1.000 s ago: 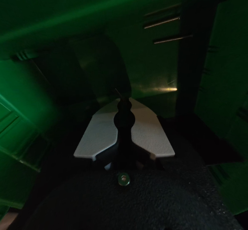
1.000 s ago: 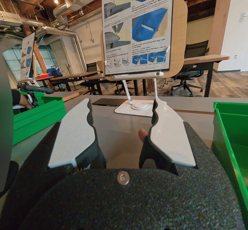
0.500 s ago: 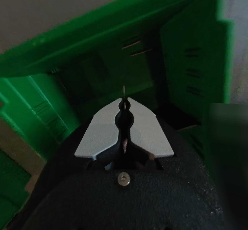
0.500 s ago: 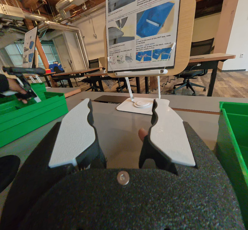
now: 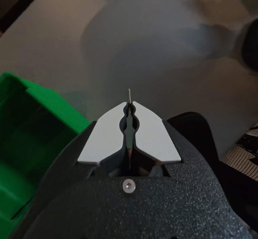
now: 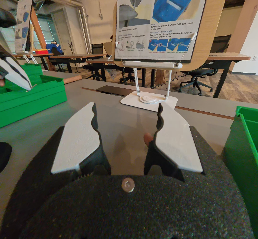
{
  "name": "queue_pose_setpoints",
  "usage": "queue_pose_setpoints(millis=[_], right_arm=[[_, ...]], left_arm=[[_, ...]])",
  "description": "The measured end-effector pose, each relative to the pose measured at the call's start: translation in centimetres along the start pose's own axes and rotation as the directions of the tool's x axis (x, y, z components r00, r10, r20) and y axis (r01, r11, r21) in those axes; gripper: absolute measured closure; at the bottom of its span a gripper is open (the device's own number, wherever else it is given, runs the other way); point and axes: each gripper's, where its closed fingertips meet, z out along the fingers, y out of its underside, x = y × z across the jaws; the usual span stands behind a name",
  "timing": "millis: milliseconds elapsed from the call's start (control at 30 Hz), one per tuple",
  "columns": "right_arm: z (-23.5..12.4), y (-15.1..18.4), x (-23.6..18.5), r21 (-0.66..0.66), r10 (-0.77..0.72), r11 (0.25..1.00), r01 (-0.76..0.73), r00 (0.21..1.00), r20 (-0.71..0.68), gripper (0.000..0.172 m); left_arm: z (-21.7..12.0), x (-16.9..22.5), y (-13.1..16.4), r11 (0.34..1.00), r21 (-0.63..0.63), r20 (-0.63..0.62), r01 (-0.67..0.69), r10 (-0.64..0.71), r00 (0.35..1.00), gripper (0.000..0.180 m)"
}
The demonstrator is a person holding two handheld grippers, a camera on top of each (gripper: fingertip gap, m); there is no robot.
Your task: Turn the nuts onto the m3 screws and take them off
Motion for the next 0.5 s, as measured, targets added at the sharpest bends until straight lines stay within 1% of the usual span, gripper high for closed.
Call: queue_pose_setpoints(millis=[100, 167, 267, 367, 500], right_arm=[[0.1, 0.3, -0.2, -0.014, -0.021, 1.0, 0.021, 1.0, 0.004, 0.089], [0.1, 0.3, -0.4, -0.015, -0.02, 1.0, 0.02, 1.0, 0.011, 0.089], [0.2, 0.5, -0.4, -0.02, -0.018, 1.0, 0.018, 1.0, 0.014, 0.089], [0.2, 0.5, -0.5, -0.02, -0.016, 1.0, 0.016, 1.0, 0.018, 0.089], [0.2, 0.4, -0.6, -0.019, -0.03, 0.999, 0.031, 0.999, 0.014, 0.09]], left_arm=[[2.1, 3.2, 0.2, 0.998, -0.027, -0.018, -0.061, 0.06, 0.998, 0.179], [3.6, 5.3, 0.4, 0.995, -0.042, -0.054, -0.092, 0.09, 0.995, 0.179], [5.5, 7.6, 1.3, 0.982, -0.098, -0.064, -0.16, 0.154, 0.986, 0.179], [7.2, 8.9, 2.5, 0.958, -0.173, -0.056, -0.228, 0.221, 0.974, 0.178], [9.0, 10.0, 3.5, 0.923, -0.235, -0.06, -0.304, 0.299, 0.952, 0.178]])
